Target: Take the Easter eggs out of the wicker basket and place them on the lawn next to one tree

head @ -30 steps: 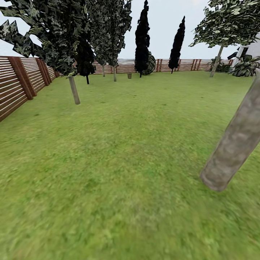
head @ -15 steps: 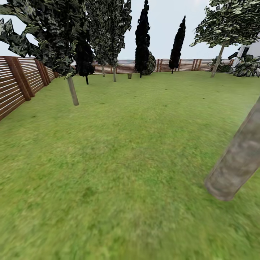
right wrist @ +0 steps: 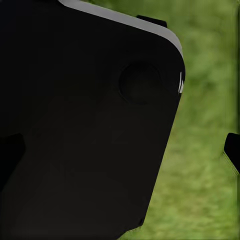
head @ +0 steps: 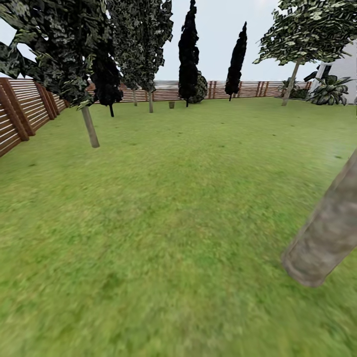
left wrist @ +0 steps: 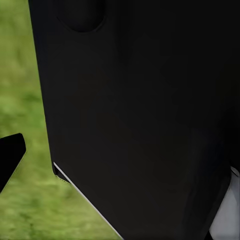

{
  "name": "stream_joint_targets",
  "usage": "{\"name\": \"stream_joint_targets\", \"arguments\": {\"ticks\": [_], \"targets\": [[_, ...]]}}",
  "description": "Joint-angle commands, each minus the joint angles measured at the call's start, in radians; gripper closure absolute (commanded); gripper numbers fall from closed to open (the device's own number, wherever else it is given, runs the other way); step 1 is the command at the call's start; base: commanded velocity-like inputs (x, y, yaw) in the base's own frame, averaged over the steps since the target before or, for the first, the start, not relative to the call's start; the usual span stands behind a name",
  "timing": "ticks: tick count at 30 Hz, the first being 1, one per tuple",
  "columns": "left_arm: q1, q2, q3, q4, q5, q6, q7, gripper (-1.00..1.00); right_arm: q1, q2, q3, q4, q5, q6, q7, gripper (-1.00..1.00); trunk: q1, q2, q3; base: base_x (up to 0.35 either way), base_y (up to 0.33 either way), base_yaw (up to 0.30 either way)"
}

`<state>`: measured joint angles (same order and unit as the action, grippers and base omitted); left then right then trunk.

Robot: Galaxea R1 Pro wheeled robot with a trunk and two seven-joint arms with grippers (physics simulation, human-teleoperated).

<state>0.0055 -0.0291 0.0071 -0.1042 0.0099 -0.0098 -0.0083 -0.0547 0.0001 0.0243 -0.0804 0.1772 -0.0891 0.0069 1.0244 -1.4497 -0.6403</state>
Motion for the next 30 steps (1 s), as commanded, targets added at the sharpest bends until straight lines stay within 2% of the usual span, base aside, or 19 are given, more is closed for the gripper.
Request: {"name": "stream_joint_targets", "arguments": {"ticks": [1,26,30], "targets": [[0.001,0.000,0.001,-0.002,0.001,-0.001,-0.001,-1.00,0.000,0.000,0.002,0.001,0.004,-0.002,0.001,-1.00,0.001,0.000,-0.001,0.327,0.000,-0.016],[0.001,-0.002,0.001,0.000,0.002,-0.001,-0.001,-1.00,0.000,0.008,0.000,0.001,0.001,-0.006,0.001,-1.00,0.001,0.000,-0.001,0.327,0.000,-0.001],[0.001,-0.002,0.001,0.000,0.002,-0.001,-0.001,-1.00,0.000,0.009,-0.001,0.003,0.001,-0.058,0.001,-1.00,0.001,0.000,-0.001,0.327,0.000,0.000]]}}
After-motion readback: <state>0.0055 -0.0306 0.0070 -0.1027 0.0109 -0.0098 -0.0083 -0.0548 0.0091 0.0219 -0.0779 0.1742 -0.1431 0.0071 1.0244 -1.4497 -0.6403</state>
